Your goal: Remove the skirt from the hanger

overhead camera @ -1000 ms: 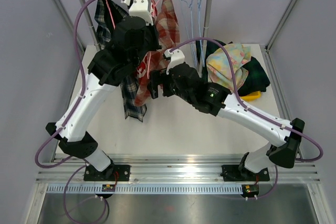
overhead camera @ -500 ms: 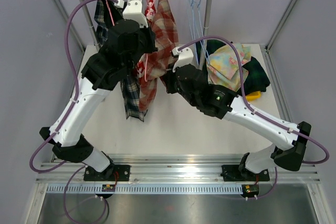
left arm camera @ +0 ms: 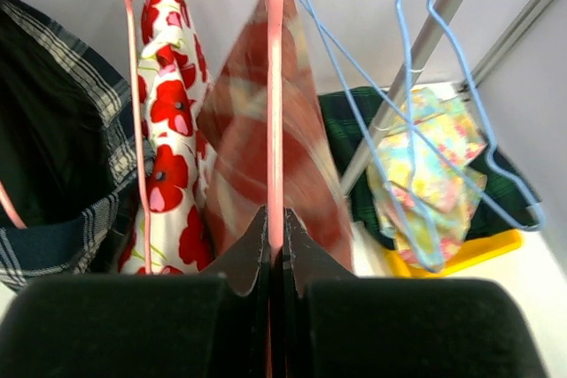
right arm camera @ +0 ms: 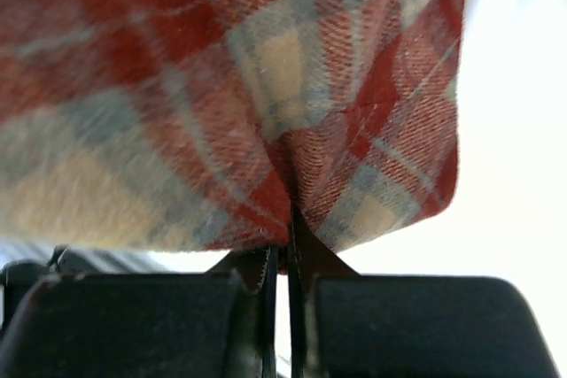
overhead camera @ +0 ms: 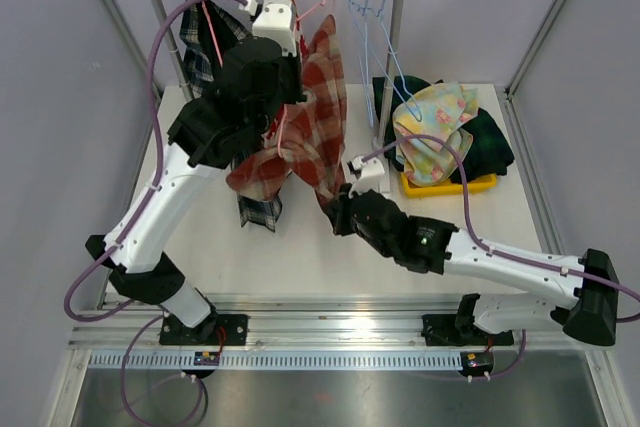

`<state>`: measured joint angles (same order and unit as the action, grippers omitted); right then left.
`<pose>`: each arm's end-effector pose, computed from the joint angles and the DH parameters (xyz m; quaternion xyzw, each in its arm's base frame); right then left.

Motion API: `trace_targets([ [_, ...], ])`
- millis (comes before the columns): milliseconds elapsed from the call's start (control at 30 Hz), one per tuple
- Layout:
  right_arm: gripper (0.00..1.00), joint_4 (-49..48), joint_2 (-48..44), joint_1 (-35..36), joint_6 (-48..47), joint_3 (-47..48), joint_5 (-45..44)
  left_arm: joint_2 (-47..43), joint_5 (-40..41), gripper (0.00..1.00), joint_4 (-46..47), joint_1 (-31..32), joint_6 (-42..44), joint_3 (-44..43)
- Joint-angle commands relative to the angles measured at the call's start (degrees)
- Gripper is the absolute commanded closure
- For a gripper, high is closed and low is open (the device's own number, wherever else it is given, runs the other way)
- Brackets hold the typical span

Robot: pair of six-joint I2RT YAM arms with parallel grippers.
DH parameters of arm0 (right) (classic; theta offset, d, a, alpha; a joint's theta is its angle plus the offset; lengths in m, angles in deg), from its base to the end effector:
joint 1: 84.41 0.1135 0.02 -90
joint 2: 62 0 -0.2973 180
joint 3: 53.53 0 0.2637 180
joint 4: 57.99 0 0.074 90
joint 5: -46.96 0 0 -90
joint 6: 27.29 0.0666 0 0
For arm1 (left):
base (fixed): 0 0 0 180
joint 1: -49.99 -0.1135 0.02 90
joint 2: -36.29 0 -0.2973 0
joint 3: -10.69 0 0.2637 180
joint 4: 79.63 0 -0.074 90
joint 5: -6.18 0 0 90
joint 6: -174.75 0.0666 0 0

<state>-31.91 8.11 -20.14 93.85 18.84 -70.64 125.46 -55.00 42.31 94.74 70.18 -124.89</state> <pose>0.1598 0.2605 0.3497 -0.1071 0.8170 0.2577 0.5046 0.2549 -0.2075 0.5750 0.0437 0.7659 -0.1351 0.6271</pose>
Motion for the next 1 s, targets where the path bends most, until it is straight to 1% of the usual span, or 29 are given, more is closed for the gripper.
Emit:
trace_targets([
  [0,1.00,6.93,-3.21,3.75,10.85,-9.54,-2.54,2.13,7.91,1.00,13.26,-0.63,8.67,-10.17],
  [33,1.00,7.54,-4.53,4.54,12.09,-12.52,-2.99,3.28,8.53,1.00,13.00,-0.72,9.98,-12.28],
  [67,1.00,8.77,-5.32,5.94,13.41,-13.68,-3.51,4.69,9.06,1.00,13.00,-0.81,12.52,-16.74],
  [100,1.00,9.56,-5.85,6.65,15.51,-14.65,-4.04,6.44,9.93,1.00,13.00,-0.81,13.59,-18.53],
  [133,1.00,10.35,-7.08,7.18,16.32,-16.05,-4.57,7.07,10.46,1.00,13.70,-0.81,14.12,-19.76],
  [167,1.00,12.02,-7.52,8.05,17.11,-16.50,-4.92,7.25,10.90,1.00,14.40,-0.81,16.91,-20.30],
  [200,1.00,12.73,-7.88,8.15,18.25,-16.77,-5.62,6.82,11.43,1.00,15.19,-0.81,17.38,-19.87],
  [300,1.00,14.75,-8.76,8.07,18.52,-16.60,-7.02,4.89,11.44,1.00,16.08,-0.81,16.68,-15.66],
  [367,1.00,16.07,-8.85,8.24,18.00,-15.11,-8.87,1.81,10.82,1.00,15.11,-0.72,14.83,-12.76],
  [400,1.00,16.42,-8.76,8.15,16.60,-14.14,-11.06,0.50,10.39,1.00,14.68,-0.63,12.66,-8.05],
  [433,1.00,16.95,-8.50,8.06,15.63,-11.52,-12.64,-0.91,10.03,1.00,14.24,-0.54,11.59,-5.30],
  [467,1.00,17.56,-8.32,8.06,14.06,-9.84,-14.23,-4.66,9.51,1.00,14.23,-0.20,9.32,-1.71],
  [500,1.00,17.92,-8.06,8.06,10.30,-7.91,-17.98,-6.44,8.20,1.00,14.41,-0.02,8.34,1.64],
  [533,1.00,18.44,-7.10,7.98,8.43,-3.11,-20.46,-8.64,7.75,1.00,15.10,0.42,6.41,9.07],
  [567,1.00,18.97,-6.65,7.54,5.72,-0.36,-22.57,-12.40,7.31,1.00,15.63,1.03,5.61,12.45],
  [600,1.00,18.63,-6.13,6.93,-0.66,2.19,-25.55,-14.52,6.52,1.00,16.16,1.56,4.91,15.53],
  [633,1.00,18.45,-5.34,4.48,-3.86,7.52,-26.80,-16.11,6.17,1.00,16.95,1.91,4.12,21.30],
  [667,1.00,17.14,-5.16,2.98,-7.02,10.10,-27.59,-18.91,5.47,1.00,17.04,2.61,2.89,23.36],
  [700,1.00,16.17,-5.15,1.23,-12.97,12.39,-27.86,-19.98,4.33,1.00,17.13,2.88,2.27,25.38],
  [733,1.00,14.77,-5.76,-1.14,-15.73,16.24,-27.69,-20.95,3.79,1.00,16.87,3.15,1.48,26.88],
  [767,1.00,11.97,-6.21,-5.17,-18.02,17.84,-27.43,-21.75,3.18,1.00,16.69,3.76,1.47,29.42],
  [800,1.00,10.12,-6.64,-7.64,-23.00,19.34,-26.99,-22.88,2.39,1.00,16.52,4.02,1.47,30.31],
  [833,1.00,8.01,-7.35,-9.67,-25.75,21.35,-26.99,-23.33,2.03,1.00,16.08,4.20,1.47,31.02],
  [867,1.00,3.64,-7.53,-13.69,-28.47,22.33,-27.07,-23.60,1.60,1.00,15.82,4.29,1.56,32.24],
  [900,1.00,2.12,-7.35,-15.56,-33.20,23.47,-26.64,-24.03,1.07,1.00,15.55,4.38,1.56,32.69],
  [967,1.00,0.26,-5.34,-19.77,-35.78,28.04,-25.32,-24.48,0.80,1.00,15.46,4.47,1.30,34.35],
])
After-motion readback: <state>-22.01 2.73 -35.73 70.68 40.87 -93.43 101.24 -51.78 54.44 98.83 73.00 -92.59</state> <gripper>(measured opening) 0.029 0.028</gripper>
